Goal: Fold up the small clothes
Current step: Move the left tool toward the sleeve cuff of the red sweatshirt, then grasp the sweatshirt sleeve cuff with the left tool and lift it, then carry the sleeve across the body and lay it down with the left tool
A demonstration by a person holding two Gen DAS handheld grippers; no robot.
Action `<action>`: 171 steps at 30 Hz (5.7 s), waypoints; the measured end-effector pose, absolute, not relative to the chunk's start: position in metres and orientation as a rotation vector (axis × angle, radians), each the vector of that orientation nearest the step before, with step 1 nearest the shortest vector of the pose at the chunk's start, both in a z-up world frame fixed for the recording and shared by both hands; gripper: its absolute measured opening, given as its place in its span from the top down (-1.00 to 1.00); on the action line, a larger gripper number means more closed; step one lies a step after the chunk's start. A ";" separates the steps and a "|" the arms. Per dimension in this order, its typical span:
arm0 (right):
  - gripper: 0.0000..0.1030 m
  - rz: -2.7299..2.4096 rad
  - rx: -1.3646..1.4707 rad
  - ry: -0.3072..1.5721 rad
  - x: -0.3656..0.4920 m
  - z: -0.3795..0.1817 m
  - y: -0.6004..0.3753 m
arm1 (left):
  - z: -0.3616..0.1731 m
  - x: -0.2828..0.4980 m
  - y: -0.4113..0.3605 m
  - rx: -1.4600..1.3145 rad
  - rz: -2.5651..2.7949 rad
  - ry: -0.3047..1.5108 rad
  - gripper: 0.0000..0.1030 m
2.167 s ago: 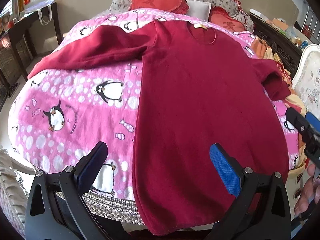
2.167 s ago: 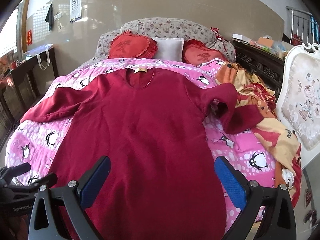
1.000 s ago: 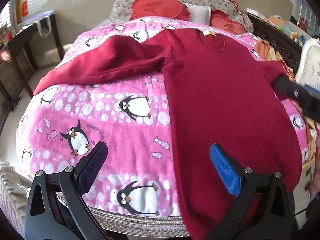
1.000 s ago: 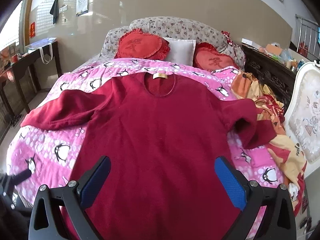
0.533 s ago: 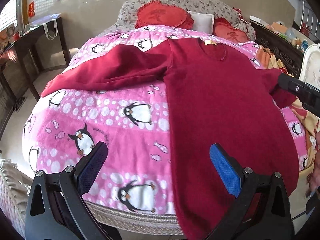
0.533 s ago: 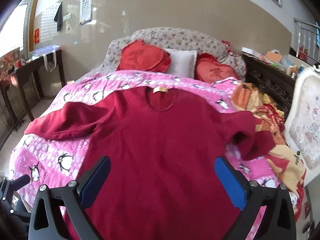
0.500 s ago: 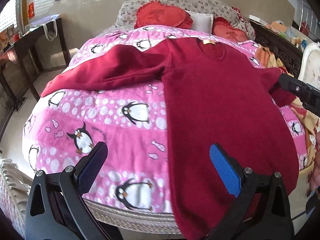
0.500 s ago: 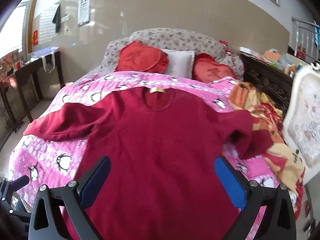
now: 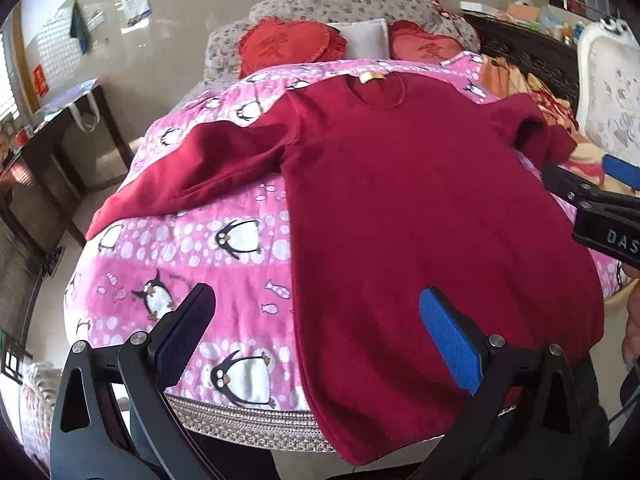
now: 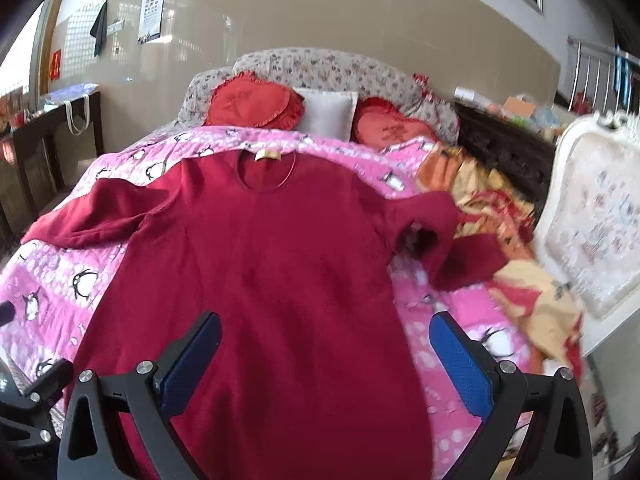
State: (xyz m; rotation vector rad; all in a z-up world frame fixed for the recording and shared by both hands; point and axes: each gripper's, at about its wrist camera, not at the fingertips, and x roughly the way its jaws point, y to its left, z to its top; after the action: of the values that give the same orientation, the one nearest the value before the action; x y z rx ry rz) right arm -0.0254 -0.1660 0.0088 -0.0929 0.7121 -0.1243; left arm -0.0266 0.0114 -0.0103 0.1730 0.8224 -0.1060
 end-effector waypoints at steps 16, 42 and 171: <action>-1.00 -0.015 0.029 0.743 0.006 -0.004 -0.167 | -0.041 0.060 0.031 0.096 0.026 0.953 -0.99; -0.99 0.007 -0.015 0.781 0.000 -0.023 -0.144 | -0.061 0.051 0.053 -0.055 -0.012 1.035 -0.99; 0.84 0.153 0.136 0.919 0.215 -0.072 -0.227 | -0.055 0.212 0.053 -0.199 -0.239 0.870 -0.45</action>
State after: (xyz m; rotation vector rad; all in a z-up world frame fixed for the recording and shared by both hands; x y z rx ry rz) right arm 0.2153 -0.2270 -0.0719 0.1358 0.9188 0.1527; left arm 0.2117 0.0531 -0.0552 -0.1993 0.8701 -0.2386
